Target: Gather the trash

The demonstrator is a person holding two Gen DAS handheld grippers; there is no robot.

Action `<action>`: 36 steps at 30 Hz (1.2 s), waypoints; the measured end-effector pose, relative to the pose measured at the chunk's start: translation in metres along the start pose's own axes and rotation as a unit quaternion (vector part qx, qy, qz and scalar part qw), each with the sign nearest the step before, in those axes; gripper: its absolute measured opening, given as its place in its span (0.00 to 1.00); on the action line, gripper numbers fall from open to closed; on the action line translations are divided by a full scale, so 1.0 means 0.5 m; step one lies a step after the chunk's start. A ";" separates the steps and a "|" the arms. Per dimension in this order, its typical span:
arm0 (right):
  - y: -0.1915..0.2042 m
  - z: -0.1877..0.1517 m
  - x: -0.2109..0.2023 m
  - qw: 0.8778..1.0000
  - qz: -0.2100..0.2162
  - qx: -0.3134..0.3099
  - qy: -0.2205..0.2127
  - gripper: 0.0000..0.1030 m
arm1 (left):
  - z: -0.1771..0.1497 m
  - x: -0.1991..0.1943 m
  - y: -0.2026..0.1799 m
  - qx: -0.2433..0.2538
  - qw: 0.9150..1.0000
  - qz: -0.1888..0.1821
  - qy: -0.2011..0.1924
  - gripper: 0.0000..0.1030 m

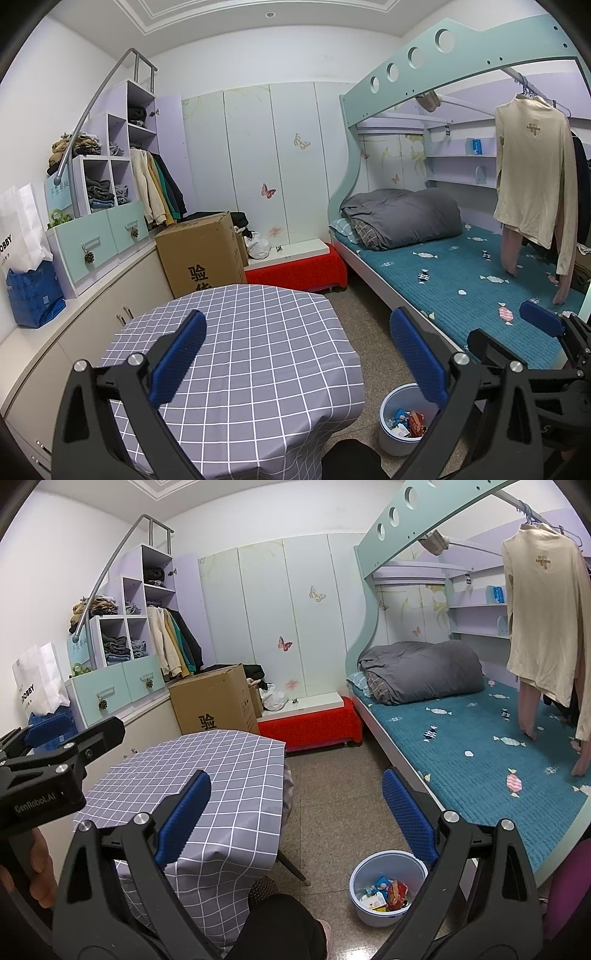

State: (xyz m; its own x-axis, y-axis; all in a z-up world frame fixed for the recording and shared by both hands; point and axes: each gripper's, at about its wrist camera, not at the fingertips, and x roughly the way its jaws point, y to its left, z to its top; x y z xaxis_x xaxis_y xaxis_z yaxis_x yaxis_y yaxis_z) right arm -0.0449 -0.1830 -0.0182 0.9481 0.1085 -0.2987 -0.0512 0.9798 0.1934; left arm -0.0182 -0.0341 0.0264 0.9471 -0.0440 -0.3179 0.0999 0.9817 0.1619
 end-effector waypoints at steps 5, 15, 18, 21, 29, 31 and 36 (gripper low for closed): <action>0.002 -0.003 0.000 1.000 0.001 0.000 0.000 0.89 | 0.000 0.000 0.000 0.001 1.000 0.000 0.000 0.95; 0.008 -0.009 0.002 1.000 0.001 0.000 0.002 0.89 | -0.002 0.002 -0.003 0.002 1.000 0.000 0.000 0.95; 0.007 -0.006 0.002 1.000 0.001 0.000 0.001 0.89 | -0.003 0.003 -0.002 0.003 1.000 -0.001 0.000 0.95; 0.009 -0.008 0.001 1.000 0.001 0.001 0.001 0.89 | -0.005 0.004 0.000 0.004 1.000 -0.002 0.002 0.95; 0.010 -0.006 0.002 1.000 0.000 0.001 0.002 0.89 | -0.004 0.006 0.004 0.005 1.000 -0.003 0.003 0.95; 0.011 -0.008 0.002 1.000 0.000 0.001 0.002 0.89 | -0.004 0.006 0.004 0.005 1.000 -0.003 0.004 0.95; 0.014 -0.013 0.002 1.000 0.001 0.002 0.003 0.89 | -0.002 0.009 0.007 0.006 1.000 -0.003 0.004 0.95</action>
State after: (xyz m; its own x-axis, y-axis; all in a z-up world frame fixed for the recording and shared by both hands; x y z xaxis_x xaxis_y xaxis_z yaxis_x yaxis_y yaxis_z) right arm -0.0464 -0.1749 -0.0230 0.9459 0.1124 -0.3044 -0.0528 0.9789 0.1974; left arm -0.0140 -0.0309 0.0244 0.9440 -0.0484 -0.3263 0.1091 0.9793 0.1703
